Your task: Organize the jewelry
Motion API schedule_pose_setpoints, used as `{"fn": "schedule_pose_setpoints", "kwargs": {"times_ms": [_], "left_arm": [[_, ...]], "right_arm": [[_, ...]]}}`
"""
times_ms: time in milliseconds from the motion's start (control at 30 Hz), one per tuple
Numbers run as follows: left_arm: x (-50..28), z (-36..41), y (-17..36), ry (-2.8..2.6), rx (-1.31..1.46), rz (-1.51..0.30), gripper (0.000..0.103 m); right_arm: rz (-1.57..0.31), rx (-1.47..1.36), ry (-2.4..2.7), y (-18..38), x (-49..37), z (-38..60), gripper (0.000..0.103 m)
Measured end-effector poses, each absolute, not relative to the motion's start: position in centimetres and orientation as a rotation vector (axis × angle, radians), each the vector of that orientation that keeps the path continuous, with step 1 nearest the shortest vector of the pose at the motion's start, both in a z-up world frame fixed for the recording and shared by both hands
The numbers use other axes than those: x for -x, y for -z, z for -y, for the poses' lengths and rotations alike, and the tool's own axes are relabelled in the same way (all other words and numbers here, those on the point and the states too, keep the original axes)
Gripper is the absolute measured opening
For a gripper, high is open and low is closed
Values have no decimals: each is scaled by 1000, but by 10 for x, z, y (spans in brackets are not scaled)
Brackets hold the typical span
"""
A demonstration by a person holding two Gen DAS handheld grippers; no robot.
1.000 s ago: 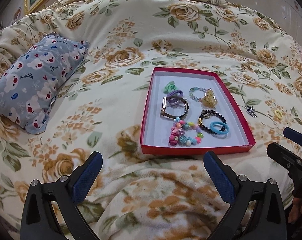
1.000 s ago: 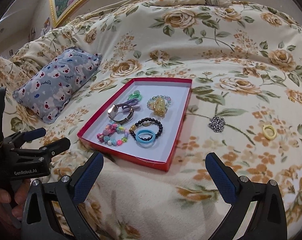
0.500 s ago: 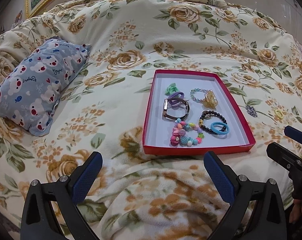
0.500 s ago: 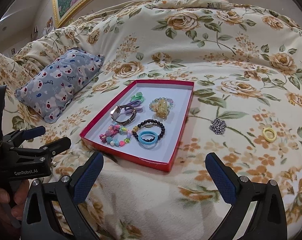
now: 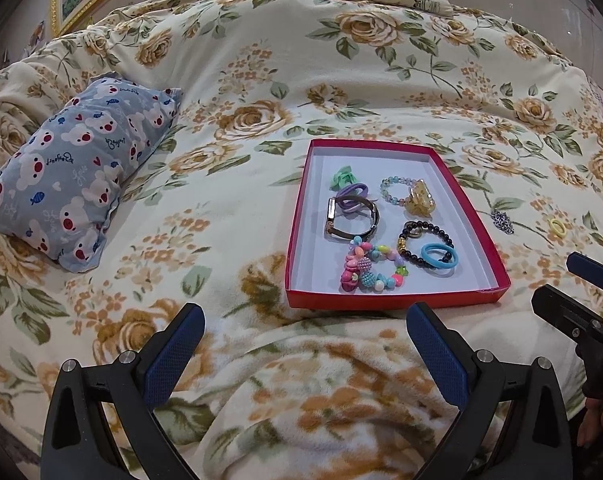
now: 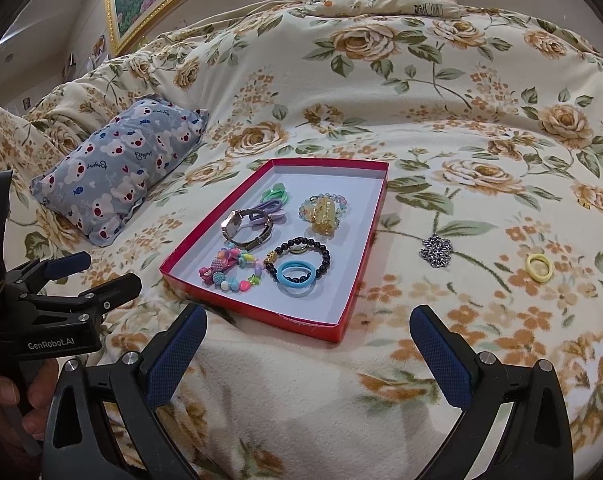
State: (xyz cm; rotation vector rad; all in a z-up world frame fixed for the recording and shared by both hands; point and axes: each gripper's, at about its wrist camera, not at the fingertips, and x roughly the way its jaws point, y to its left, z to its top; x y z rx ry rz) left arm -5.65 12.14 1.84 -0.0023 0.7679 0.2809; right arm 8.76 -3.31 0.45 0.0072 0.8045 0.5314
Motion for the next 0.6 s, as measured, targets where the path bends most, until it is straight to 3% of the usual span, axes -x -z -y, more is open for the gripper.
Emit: {"fn": "schedule_pose_setpoints", "kwargs": {"times_ms": [600], "left_arm": [[55, -124, -15, -276, 2, -777, 102]], "right_arm": [[-806, -8, -530, -4, -87, 32, 102]]}}
